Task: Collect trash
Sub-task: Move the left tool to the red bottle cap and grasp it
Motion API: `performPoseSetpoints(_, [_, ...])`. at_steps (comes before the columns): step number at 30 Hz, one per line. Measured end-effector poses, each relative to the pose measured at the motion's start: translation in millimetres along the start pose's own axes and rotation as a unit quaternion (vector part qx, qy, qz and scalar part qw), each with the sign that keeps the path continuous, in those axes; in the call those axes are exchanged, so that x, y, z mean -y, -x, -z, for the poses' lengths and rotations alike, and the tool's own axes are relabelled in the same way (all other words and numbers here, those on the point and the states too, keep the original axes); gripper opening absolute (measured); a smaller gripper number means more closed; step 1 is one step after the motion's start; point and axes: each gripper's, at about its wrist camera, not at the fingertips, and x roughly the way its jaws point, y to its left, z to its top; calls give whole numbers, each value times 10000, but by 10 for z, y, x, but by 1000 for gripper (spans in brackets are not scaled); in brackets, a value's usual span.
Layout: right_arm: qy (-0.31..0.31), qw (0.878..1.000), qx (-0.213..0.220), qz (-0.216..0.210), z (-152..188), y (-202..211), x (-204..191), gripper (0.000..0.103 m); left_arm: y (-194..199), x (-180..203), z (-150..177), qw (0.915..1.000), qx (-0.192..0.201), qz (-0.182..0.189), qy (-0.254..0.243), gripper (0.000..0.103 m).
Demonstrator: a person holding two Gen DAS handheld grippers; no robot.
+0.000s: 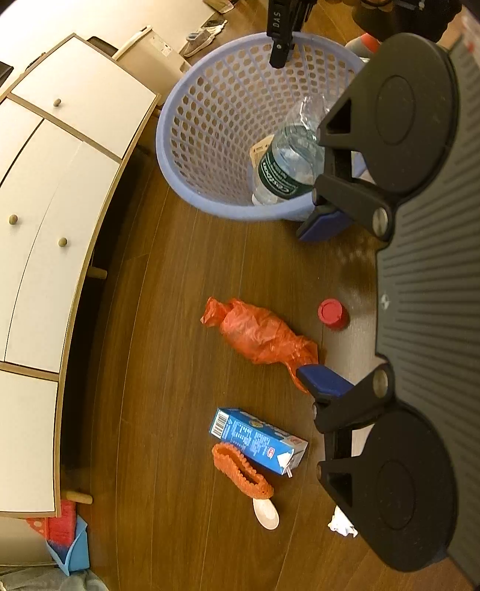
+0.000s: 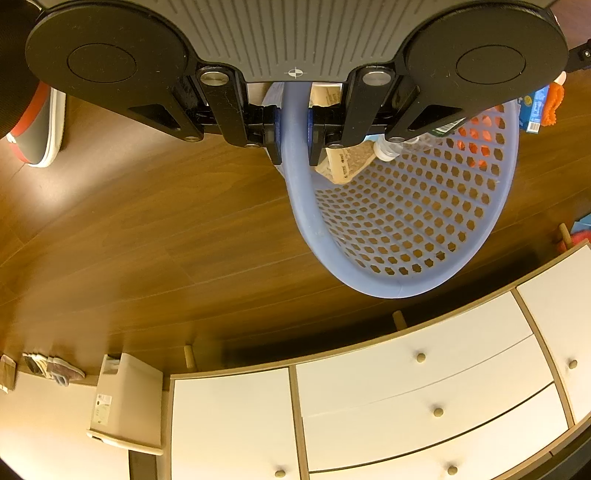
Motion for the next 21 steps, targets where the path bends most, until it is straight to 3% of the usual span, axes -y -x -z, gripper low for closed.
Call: performPoseSetpoints(21, [-170, 9997, -3, 200, -17, -2, 142, 9, -256, -73, 288, 9992, -142, -347, -98, 68])
